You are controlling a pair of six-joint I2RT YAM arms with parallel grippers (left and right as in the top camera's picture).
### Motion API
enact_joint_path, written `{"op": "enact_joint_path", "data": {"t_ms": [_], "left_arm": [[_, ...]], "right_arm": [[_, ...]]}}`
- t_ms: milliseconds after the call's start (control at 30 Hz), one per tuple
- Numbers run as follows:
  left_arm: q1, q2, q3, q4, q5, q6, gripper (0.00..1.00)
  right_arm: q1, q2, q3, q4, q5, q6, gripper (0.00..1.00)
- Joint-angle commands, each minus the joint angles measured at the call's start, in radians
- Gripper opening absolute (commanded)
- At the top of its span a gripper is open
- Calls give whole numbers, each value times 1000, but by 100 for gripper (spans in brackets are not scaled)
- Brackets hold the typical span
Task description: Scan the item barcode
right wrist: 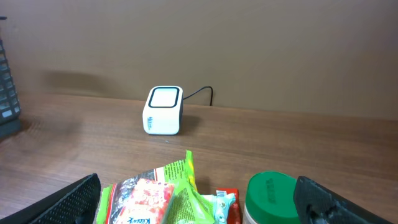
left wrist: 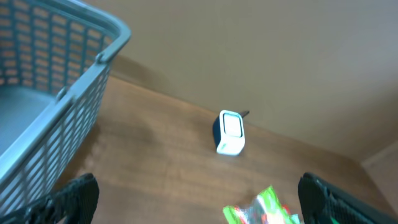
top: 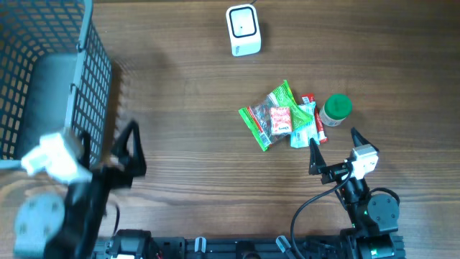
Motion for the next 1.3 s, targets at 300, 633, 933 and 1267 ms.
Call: {"op": "enact_joint_path", "data": {"t_ms": [300, 633, 933, 1267], "left_arm": [[68, -460, -191, 6, -63, 1, 100], [69, -460, -852, 1123, 151, 1, 100], [109, -460, -1043, 1030, 84, 2, 100], [107, -460, -1043, 744, 47, 386, 100]], "right_arm": [[-4, -8, -1, 4, -13, 5, 100], [-4, -8, -1, 4, -13, 5, 100], [-4, -8, -1, 4, -13, 5, 100], [-4, -8, -1, 4, -13, 5, 100]]}}
